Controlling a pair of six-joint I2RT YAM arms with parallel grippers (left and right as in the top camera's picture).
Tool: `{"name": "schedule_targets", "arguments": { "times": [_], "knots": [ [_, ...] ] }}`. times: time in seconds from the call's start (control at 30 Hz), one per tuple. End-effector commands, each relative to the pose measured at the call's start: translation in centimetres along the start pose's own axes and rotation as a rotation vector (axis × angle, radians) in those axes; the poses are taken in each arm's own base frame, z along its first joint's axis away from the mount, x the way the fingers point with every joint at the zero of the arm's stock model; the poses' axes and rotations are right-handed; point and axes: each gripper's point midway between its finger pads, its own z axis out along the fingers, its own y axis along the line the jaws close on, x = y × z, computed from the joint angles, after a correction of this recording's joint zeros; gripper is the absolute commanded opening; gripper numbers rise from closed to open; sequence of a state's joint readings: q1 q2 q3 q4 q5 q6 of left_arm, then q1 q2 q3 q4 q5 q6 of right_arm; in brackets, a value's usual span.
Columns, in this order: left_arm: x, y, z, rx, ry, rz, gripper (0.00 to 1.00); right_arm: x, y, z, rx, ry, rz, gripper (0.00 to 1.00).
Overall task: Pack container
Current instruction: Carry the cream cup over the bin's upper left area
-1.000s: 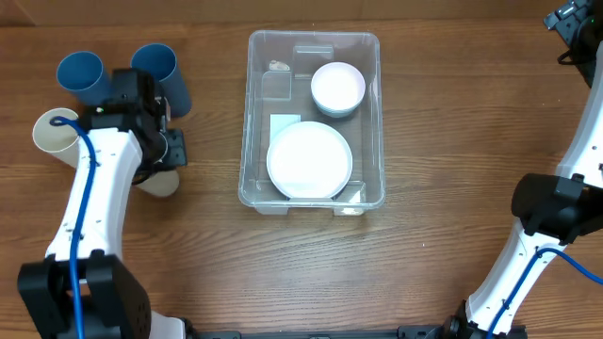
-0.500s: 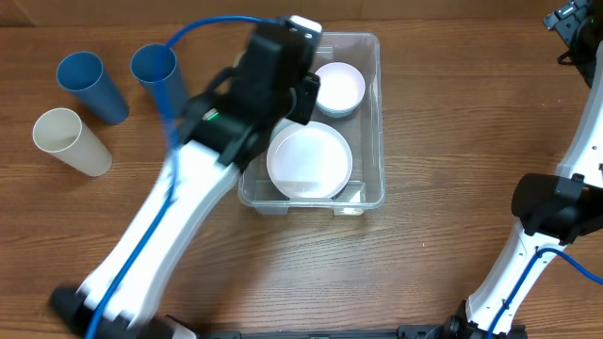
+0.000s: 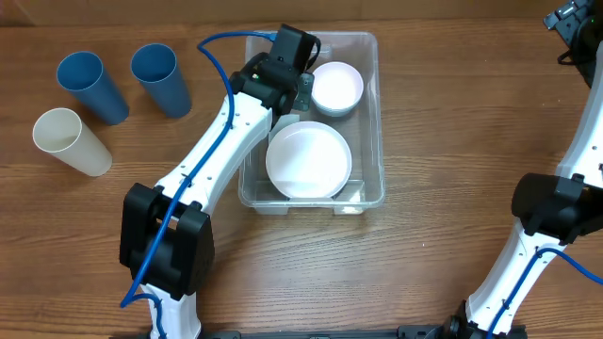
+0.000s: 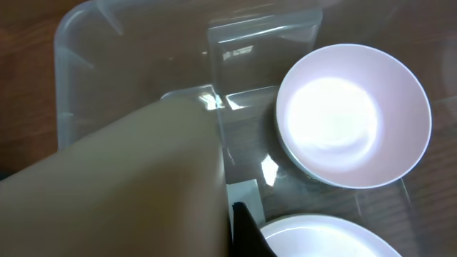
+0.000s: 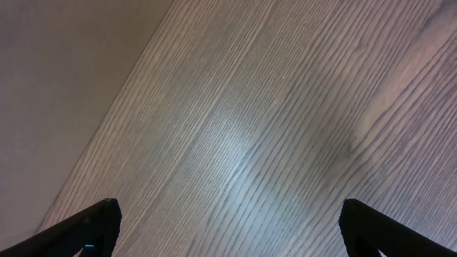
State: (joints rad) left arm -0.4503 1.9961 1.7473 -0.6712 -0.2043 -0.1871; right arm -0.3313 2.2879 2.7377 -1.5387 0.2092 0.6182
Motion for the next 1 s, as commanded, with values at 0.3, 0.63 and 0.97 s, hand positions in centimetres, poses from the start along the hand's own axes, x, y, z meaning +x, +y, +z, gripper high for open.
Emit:
{"name": "schedule_targets", "arguments": {
  "times": [0.3,0.63,0.97],
  "knots": [
    [0.1,0.5,3.2,-0.001,0.001,-0.058,0.14,-1.0,0.2,-2.1,-0.031,-0.047,0.017,1.0],
    [-2.5,0.1,3.6,0.015,-0.094,-0.055,0.28,-1.0,0.2,-2.1,-0.031,-0.047,0.017,1.0],
    [-7.3,1.8,-0.1,-0.083,-0.191,-0.004,0.31,-1.0,0.2,-2.1,-0.031,-0.047,0.017,1.0]
  ]
}}
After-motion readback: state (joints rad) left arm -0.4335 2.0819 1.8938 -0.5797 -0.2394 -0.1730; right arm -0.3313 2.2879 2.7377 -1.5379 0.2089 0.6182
